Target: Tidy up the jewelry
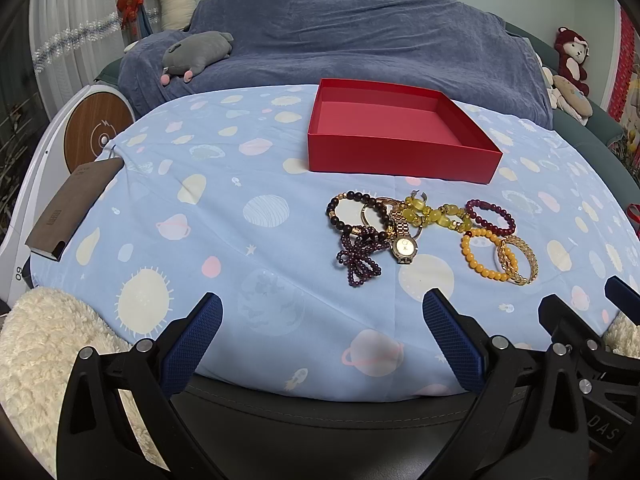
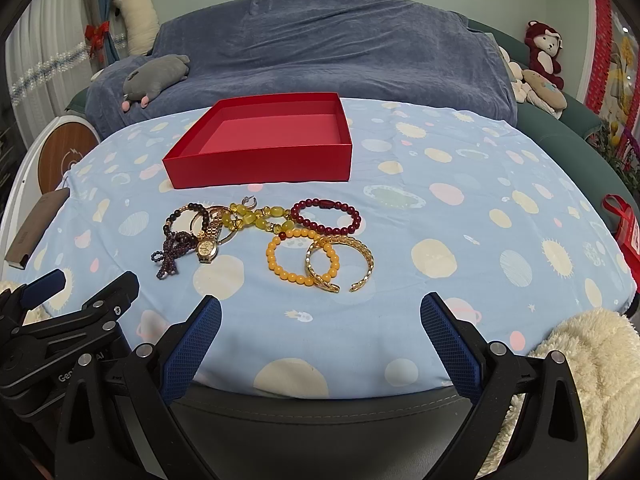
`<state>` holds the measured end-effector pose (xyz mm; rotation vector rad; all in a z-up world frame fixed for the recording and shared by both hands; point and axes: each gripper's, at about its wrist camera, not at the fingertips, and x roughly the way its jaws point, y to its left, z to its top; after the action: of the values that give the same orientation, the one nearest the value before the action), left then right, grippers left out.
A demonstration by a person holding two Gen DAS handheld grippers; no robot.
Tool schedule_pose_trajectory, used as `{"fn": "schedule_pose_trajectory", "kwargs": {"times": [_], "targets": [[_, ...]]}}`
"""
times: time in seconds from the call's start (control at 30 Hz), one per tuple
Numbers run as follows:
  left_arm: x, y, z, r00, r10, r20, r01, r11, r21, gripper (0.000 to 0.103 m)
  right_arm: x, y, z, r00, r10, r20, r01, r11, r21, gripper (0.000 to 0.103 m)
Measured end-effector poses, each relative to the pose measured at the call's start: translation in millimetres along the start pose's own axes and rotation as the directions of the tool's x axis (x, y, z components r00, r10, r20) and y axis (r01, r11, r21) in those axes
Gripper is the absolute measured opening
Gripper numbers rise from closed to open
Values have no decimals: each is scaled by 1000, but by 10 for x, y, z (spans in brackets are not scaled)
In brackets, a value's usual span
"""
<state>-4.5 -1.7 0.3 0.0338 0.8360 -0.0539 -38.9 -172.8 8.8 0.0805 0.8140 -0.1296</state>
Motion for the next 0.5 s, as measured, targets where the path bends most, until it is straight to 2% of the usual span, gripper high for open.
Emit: {"fn": "schedule_pose_trajectory", "kwargs": {"times": [0.5], "targets": [[4, 10, -7, 1000, -1, -4, 1, 1000, -2, 96, -9, 3, 3, 1000, 0, 0, 0, 1000, 0, 96]]}}
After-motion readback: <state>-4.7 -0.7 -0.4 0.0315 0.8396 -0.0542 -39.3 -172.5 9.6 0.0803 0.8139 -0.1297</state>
